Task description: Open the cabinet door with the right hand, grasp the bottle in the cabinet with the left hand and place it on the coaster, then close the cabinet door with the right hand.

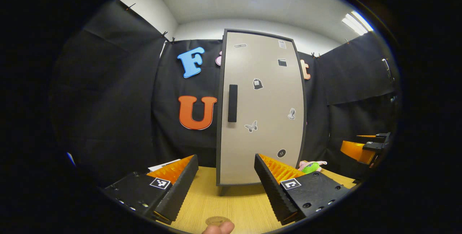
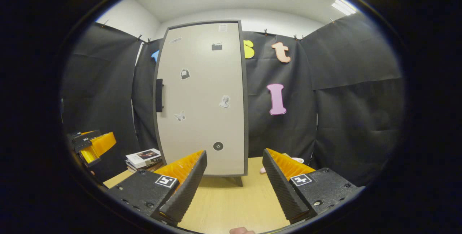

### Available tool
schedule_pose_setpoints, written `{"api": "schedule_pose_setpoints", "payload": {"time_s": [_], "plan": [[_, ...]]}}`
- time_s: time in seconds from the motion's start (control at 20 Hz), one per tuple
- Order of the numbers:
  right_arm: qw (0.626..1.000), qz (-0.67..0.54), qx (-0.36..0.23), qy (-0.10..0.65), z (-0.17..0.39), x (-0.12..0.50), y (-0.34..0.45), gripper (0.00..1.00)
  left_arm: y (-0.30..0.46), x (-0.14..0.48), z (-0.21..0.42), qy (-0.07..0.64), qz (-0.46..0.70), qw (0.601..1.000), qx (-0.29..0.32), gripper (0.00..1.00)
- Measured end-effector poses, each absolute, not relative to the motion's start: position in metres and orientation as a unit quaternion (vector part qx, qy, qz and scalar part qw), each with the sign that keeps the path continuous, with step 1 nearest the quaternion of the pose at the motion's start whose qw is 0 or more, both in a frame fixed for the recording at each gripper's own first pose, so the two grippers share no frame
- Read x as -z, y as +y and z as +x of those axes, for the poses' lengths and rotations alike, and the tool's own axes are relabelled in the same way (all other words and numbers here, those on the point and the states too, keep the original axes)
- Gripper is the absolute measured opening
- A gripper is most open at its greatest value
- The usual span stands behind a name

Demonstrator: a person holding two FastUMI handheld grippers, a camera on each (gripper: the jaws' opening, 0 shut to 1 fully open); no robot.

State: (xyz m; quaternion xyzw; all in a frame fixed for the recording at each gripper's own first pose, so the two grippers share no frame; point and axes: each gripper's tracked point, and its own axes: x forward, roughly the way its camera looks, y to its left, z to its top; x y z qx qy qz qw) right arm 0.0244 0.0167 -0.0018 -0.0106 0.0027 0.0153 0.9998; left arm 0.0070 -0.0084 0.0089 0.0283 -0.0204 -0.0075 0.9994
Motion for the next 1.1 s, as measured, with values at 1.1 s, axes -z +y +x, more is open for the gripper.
{"api": "schedule_pose_setpoints", "payload": {"time_s": [1.1], "plan": [[0.997, -0.025, -0.07, -0.019, 0.056, -0.032, 0.065, 0.95, 0.007, -0.012, 0.003, -0.025, 0.028, 0.999, -0.002, 0.95]]}}
